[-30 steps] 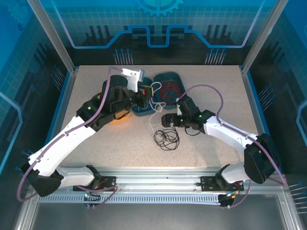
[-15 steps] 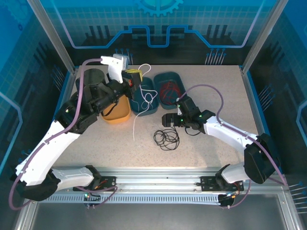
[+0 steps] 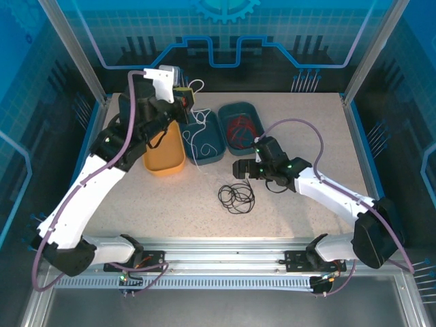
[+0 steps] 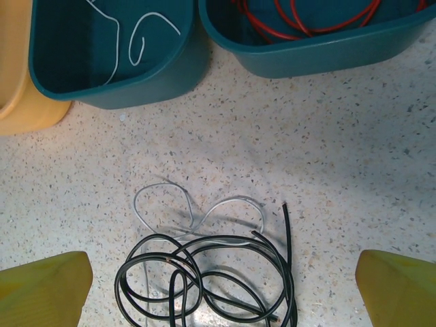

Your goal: Untangle the cables

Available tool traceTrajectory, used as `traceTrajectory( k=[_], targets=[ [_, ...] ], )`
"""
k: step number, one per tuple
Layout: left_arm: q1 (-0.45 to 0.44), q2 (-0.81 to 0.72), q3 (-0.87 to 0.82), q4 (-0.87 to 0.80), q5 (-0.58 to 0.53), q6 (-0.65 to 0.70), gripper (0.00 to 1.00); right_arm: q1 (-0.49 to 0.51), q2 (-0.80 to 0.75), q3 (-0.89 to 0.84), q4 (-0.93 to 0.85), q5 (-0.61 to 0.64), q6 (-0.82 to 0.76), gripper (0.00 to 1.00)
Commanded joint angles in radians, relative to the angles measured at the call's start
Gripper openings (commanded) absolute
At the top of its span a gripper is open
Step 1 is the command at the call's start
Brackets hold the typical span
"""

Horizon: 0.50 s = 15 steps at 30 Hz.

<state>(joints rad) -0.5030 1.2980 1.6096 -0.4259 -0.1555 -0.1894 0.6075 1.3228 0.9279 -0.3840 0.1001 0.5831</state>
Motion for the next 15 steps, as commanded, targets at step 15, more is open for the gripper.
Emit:
traceTrajectory(
  k=[15],
  targets=[
    [0.137, 0.381, 0.228, 0.043, 0.033, 0.031, 0.0, -0.013, -0.097, -0.018, -0.06, 0.067, 0.029, 1.0]
  ],
)
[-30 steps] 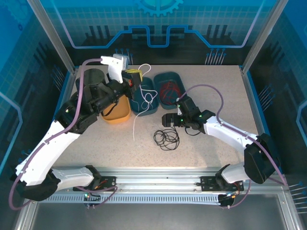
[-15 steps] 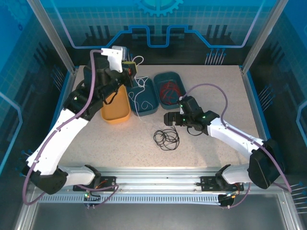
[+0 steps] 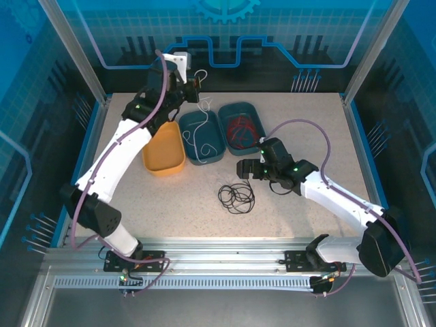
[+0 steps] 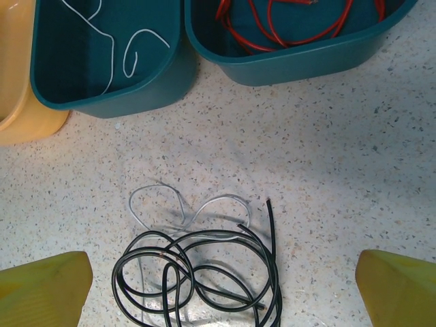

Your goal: Untangle the cables

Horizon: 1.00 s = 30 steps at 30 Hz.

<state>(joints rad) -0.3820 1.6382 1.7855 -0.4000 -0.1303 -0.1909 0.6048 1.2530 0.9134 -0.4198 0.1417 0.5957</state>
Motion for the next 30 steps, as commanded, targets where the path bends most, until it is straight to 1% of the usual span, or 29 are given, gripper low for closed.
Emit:
traceTrajectory(
  k=[1, 3, 7, 12, 18, 25, 30],
  targets=[
    [0.02, 0.057, 0.059, 0.024, 0.008, 0.037, 0.0, -0.01, -0.028, 0.002, -0.03, 0.027, 0.015, 1.0],
    [0.023, 0.096, 0.07, 0.048, 0.013, 0.049, 0.0, -0.01, -0.029, 0.016, -0.049, 0.031, 0.011, 1.0],
    [0.023, 0.172, 0.104, 0.04, 0.002, 0.059, 0.0, -0.01, -0.05, 0.021, -0.076, 0.049, 0.007, 1.0],
    [0.024, 0.229, 0.087, 0.053, -0.046, 0.081, 0.0, -0.013, -0.082, -0.003, -0.077, 0.058, 0.013, 1.0],
    [0.023, 0.247, 0.011, 0.09, -0.082, 0.115, 0.01, -0.017, -0.086, -0.006, -0.08, 0.052, 0.014, 1.0],
    [0.023, 0.259, -0.05, 0.077, -0.122, 0.13, 0.01, -0.017, -0.081, -0.01, -0.063, 0.033, 0.019, 1.0],
    [0.023, 0.285, -0.063, 0.049, -0.123, 0.116, 0.02, -0.017, -0.09, -0.014, -0.064, 0.032, 0.022, 1.0]
  ],
)
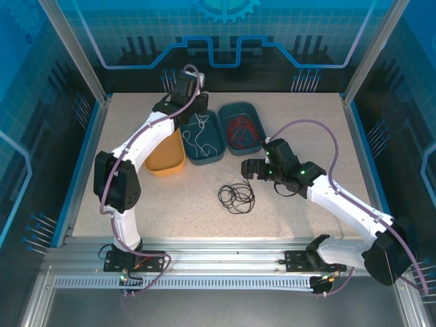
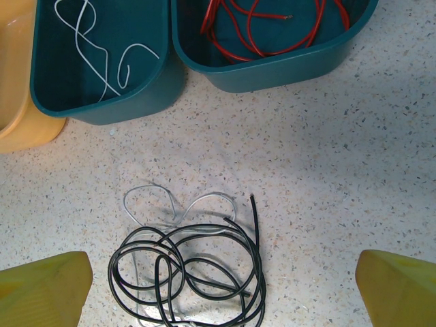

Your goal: Untangle the cables

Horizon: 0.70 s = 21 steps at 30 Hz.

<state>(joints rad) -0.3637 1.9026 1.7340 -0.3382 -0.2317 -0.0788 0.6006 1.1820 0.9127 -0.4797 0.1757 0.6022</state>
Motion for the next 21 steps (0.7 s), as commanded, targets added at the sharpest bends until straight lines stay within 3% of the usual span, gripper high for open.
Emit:
traceTrajectory(
  k=[1, 13, 21],
  targets=[
    [0.005, 0.027, -0.011, -0.019, -0.023, -0.001, 0.02, -0.012, -0.021, -0.016, -0.005, -0.002, 0.016, 1.0],
    [0.005, 0.11, 0.002, -0.085, -0.024, -0.038, 0.06, -0.013, -0.039, -0.021, -0.013, 0.002, 0.018, 1.0],
    [0.005, 0.098, 0.006, -0.133, -0.035, -0.054, 0.36, -0.012, -0.002, 0.006, -0.011, -0.014, 0.013, 1.0]
  ],
)
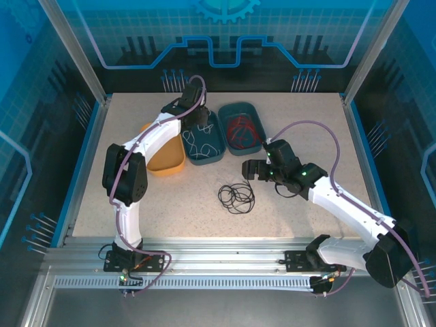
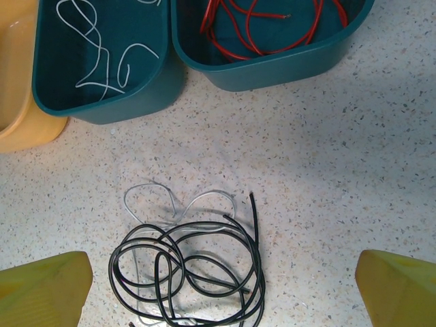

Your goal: Untangle the cables

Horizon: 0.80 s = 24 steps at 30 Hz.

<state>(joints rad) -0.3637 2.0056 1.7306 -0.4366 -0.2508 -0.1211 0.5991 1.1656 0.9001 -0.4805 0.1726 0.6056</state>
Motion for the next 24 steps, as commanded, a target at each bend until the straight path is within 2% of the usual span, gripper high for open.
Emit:
traceTrajectory(
  k=[1, 3, 9, 16, 24],
  targets=[
    [0.006, -0.009, 0.005, -0.035, -0.015, -0.012, 0.39, -0.01, 0.018, 0.022, -0.008, -0.011, 0.01, 1.0],
    [0.005, -0.016, 0.003, -0.034, -0.012, -0.012, 0.43, -0.011, 0.022, 0.027, -0.004, -0.013, 0.01, 1.0],
    [0.003, -0.021, -0.018, -0.026, 0.012, -0.022, 0.47, -0.011, 0.04, 0.04, -0.006, -0.016, 0.005, 1.0],
    [0.004, -0.008, -0.075, -0.005, 0.049, -0.058, 0.46, -0.01, 0.043, 0.034, -0.007, -0.017, 0.008, 1.0],
    [-0.028, -0.066, -0.192, 0.068, 0.185, -0.095, 0.46, -0.01, 0.048, 0.03, -0.004, -0.018, 0.013, 1.0]
  ],
)
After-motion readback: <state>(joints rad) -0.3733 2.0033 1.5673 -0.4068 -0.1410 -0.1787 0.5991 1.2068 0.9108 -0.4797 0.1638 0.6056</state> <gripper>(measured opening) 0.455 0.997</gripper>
